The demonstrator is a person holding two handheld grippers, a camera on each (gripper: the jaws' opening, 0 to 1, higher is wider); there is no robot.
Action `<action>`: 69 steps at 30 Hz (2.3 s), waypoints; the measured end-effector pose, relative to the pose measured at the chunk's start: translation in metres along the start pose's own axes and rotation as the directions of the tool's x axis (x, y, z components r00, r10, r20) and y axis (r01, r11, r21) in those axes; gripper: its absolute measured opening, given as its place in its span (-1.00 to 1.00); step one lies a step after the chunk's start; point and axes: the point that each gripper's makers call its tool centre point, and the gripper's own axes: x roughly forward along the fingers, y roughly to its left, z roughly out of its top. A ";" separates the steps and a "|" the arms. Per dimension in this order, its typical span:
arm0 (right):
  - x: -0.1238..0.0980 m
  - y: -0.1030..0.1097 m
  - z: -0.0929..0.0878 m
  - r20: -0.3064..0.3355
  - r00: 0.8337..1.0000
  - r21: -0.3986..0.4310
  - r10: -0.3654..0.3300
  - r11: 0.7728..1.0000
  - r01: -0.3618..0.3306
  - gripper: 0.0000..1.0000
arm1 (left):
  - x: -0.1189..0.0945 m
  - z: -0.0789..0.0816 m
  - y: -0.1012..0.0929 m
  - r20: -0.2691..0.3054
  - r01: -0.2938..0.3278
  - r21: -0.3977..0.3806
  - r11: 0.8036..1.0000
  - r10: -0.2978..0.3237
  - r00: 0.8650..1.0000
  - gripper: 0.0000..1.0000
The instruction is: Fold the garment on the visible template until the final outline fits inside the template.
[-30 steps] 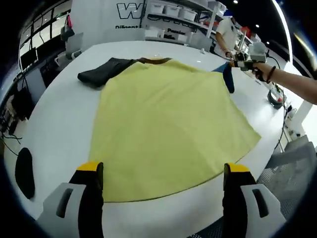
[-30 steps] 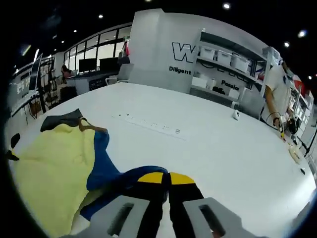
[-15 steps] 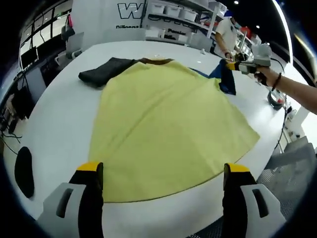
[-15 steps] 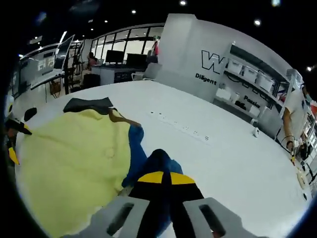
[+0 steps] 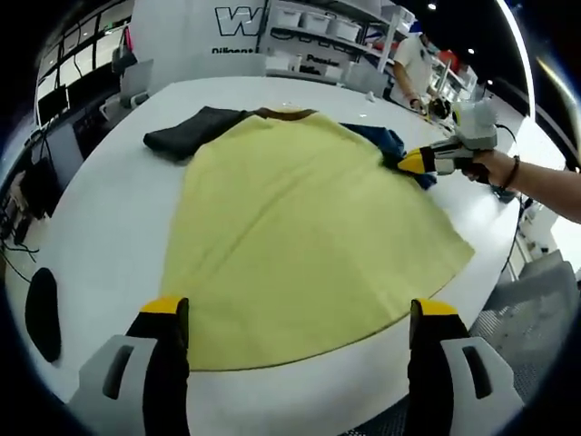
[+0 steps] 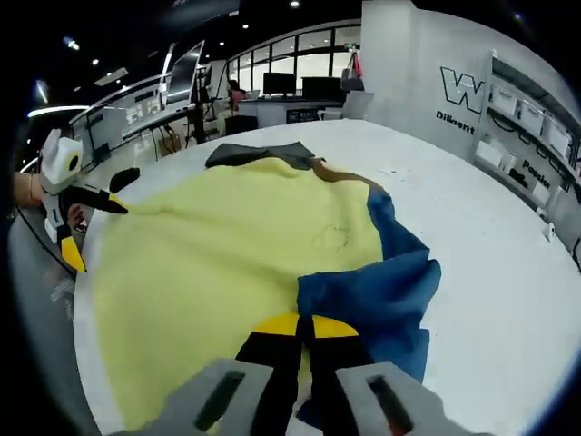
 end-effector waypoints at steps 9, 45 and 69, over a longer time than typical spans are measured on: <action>-0.018 -0.006 0.014 0.072 0.997 0.101 0.024 0.994 -0.032 -0.46 | 0.000 0.000 0.001 0.001 -0.004 0.000 1.000 0.004 1.000 0.97; -0.053 -0.099 0.000 0.113 0.977 0.391 -0.182 0.912 0.125 -1.00 | -0.004 0.009 0.005 0.005 -0.001 -0.088 0.996 0.002 1.000 0.82; -0.099 -0.199 -0.043 -0.066 0.858 0.320 -0.510 0.803 0.502 -1.00 | -0.003 0.006 0.003 0.008 0.005 -0.066 0.998 -0.004 1.000 0.84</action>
